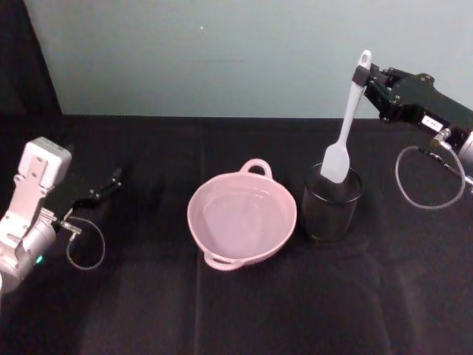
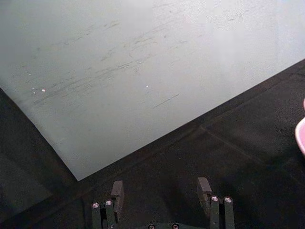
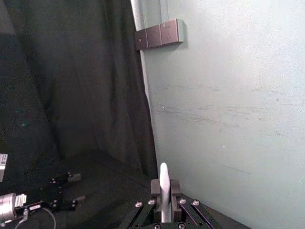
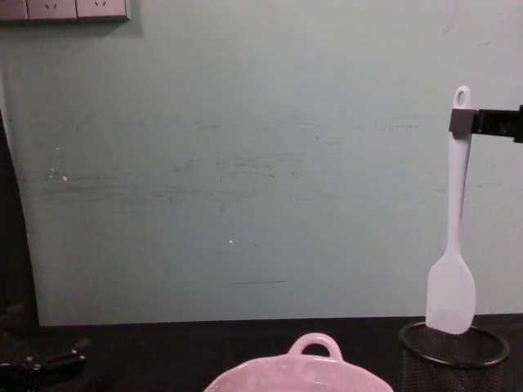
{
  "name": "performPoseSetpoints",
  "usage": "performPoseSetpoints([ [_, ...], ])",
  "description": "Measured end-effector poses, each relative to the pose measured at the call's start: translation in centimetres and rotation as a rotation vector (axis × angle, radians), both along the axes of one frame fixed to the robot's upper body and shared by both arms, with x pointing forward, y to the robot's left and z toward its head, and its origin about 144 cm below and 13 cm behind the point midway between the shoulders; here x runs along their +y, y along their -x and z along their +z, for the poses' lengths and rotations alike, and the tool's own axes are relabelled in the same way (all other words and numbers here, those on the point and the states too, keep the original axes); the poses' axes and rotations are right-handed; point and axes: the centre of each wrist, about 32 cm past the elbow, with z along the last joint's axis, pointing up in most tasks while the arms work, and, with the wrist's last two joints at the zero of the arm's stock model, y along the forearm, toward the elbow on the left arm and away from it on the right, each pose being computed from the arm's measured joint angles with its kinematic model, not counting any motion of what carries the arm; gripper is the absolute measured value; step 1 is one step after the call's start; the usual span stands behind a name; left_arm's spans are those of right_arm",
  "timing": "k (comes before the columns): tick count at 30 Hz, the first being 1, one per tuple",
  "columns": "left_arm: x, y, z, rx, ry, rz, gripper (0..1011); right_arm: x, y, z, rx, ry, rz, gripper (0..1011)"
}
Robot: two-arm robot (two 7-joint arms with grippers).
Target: Use the one hand to pick up the spoon and stir the clear water in the bowl.
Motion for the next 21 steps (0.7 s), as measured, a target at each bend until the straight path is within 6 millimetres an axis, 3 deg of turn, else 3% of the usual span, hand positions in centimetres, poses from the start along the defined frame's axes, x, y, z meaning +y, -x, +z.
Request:
performPoseSetpoints([
  [16,0.0,0.0,0.0,0.0,0.0,0.0,1011,0.0,0.0,-0.1,-0.001,-0.003,0.002,123],
  [21,0.0,0.0,0.0,0.0,0.0,0.0,1011,1.0,0.5,0.9,-0.036,0.003,0.023,123],
])
